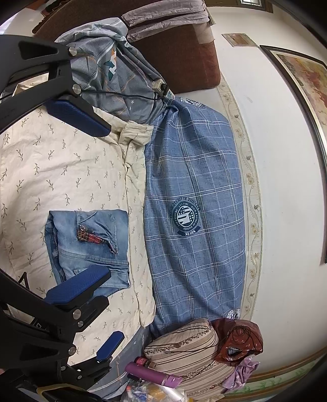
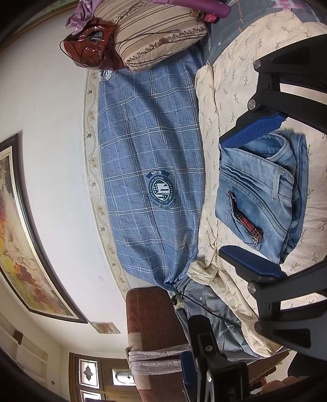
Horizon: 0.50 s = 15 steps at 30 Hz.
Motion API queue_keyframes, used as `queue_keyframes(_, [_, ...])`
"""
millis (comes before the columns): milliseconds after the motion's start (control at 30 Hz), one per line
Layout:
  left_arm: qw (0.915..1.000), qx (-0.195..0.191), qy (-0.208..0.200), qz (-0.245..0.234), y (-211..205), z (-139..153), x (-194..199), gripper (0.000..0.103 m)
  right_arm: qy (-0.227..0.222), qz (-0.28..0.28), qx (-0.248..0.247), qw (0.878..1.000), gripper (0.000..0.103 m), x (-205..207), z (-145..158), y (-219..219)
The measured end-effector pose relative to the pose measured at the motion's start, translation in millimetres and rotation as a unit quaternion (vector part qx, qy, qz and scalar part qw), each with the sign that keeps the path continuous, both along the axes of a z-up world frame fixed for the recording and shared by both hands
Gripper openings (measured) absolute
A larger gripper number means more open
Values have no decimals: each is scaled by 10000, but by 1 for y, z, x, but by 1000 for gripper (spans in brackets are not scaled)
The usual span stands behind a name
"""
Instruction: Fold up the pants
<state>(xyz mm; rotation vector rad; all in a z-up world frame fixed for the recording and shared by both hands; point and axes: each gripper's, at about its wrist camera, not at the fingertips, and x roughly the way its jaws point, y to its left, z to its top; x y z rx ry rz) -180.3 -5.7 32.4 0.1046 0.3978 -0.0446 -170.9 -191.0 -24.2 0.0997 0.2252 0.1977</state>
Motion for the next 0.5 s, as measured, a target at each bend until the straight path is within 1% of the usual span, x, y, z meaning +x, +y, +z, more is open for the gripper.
queue_keyframes(500, [10000, -43, -42, -41, 0, -1, -1, 102, -1, -9, -8, 10000, 83, 0, 0, -1])
